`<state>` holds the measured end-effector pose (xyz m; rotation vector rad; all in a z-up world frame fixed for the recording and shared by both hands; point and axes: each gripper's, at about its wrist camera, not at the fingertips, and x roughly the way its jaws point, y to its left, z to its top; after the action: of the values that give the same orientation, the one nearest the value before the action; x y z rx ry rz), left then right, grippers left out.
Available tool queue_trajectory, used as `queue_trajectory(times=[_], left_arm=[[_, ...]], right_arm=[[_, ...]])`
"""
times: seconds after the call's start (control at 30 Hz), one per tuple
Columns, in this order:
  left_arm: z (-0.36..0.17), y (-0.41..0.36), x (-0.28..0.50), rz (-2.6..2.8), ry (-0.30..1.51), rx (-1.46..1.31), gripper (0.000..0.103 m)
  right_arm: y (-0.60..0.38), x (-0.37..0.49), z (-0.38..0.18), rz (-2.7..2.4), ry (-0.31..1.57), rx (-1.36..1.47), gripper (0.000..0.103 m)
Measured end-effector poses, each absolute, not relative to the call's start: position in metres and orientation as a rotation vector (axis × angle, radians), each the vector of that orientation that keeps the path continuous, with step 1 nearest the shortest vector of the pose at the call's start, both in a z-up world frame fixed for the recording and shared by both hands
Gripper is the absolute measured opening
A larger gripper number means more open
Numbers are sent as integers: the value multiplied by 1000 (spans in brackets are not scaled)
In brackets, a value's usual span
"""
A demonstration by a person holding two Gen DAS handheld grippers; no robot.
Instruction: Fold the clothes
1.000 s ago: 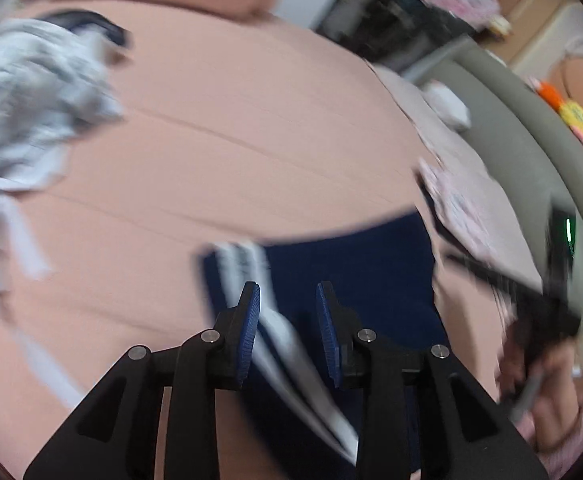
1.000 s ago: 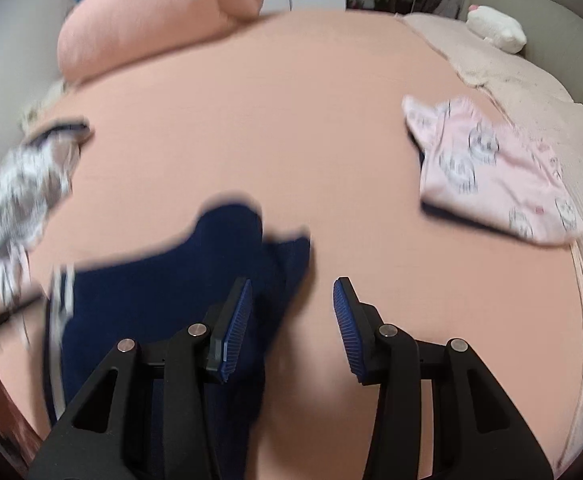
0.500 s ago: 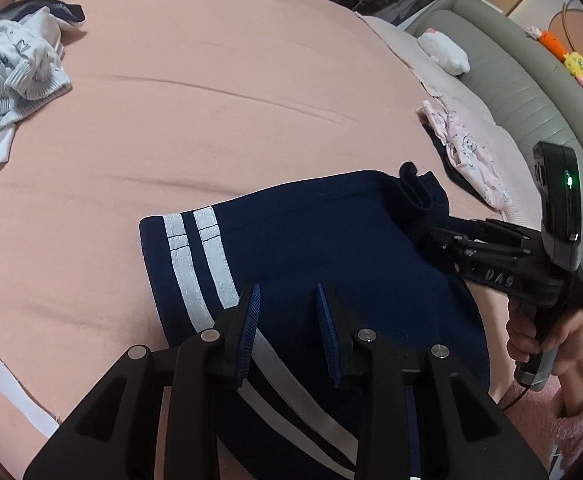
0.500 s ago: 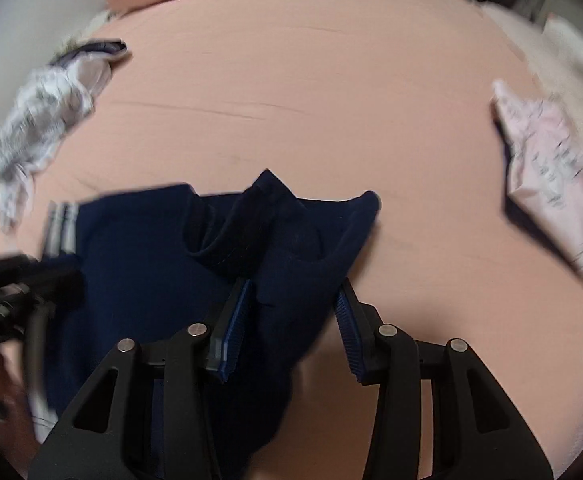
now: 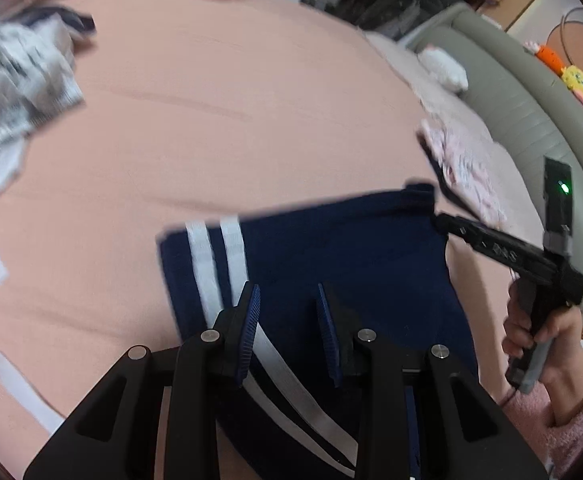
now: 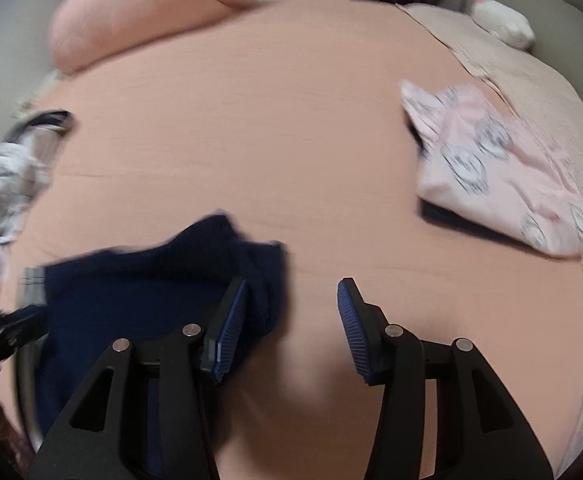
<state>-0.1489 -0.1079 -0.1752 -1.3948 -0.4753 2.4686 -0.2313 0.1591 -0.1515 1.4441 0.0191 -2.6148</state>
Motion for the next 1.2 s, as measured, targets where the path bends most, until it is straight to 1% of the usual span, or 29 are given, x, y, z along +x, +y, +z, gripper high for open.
queue_trajectory(times=[0.1, 0.2, 0.3, 0.33, 0.37, 0.43, 0.53, 0.63, 0.67, 0.7, 0.73, 0.8, 0.93, 0.97, 1.0, 1.03, 1.07, 1.13, 1.2], left_arm=[[-176, -120, -152, 2538, -499, -1425, 31], [-188, -126, -156, 2531, -489, -1513, 31], [-186, -119, -158, 2612, -298, -1613, 31], [-186, -117, -158, 2631, -242, -1639, 34], [-187, -118, -157, 2629, -232, -1639, 34], [-187, -120, -156, 2629, -283, -1629, 35], [-184, -117, -155, 2623, -291, -1595, 35], [-184, -108, -153, 2616, -272, -1557, 35], [-184, -104, -153, 2616, -252, -1550, 35], [-186, -101, -155, 2614, -224, -1558, 37], [-187, -98, -156, 2611, -198, -1568, 40], [-193, -97, -159, 2600, -172, -1595, 40], [-189, -100, -162, 2590, -206, -1586, 43], [-188, -101, -162, 2594, -222, -1582, 43], [-188, -103, -161, 2598, -237, -1578, 43], [-187, -105, -161, 2602, -253, -1574, 43], [-186, -107, -161, 2605, -266, -1570, 43], [-186, -109, -162, 2606, -300, -1564, 43], [-186, -110, -162, 2600, -335, -1557, 43]], right_arm=[[156, -231, -140, -2720, 63, 1370, 47], [158, -248, -148, -2718, 52, 1461, 48], [140, -258, -162, -2587, 146, 1532, 48], [133, -256, -163, -2558, 178, 1516, 47], [127, -253, -163, -2530, 210, 1498, 47], [117, -245, -161, -2492, 258, 1461, 47], [107, -242, -164, -2458, 289, 1466, 47], [107, -266, -173, -2428, 318, 1515, 47], [111, -271, -176, -2445, 327, 1511, 49], [114, -275, -179, -2463, 335, 1509, 49], [117, -277, -178, -2487, 332, 1518, 49], [128, -282, -177, -2558, 293, 1548, 49], [148, -281, -176, -2628, 296, 1566, 49], [151, -279, -175, -2656, 330, 1574, 49], [154, -278, -174, -2686, 373, 1584, 42], [159, -276, -173, -2724, 433, 1596, 40], [167, -274, -171, -2746, 402, 1589, 41], [187, -269, -163, -2736, 182, 1554, 41], [189, -270, -150, -2693, 67, 1478, 41]])
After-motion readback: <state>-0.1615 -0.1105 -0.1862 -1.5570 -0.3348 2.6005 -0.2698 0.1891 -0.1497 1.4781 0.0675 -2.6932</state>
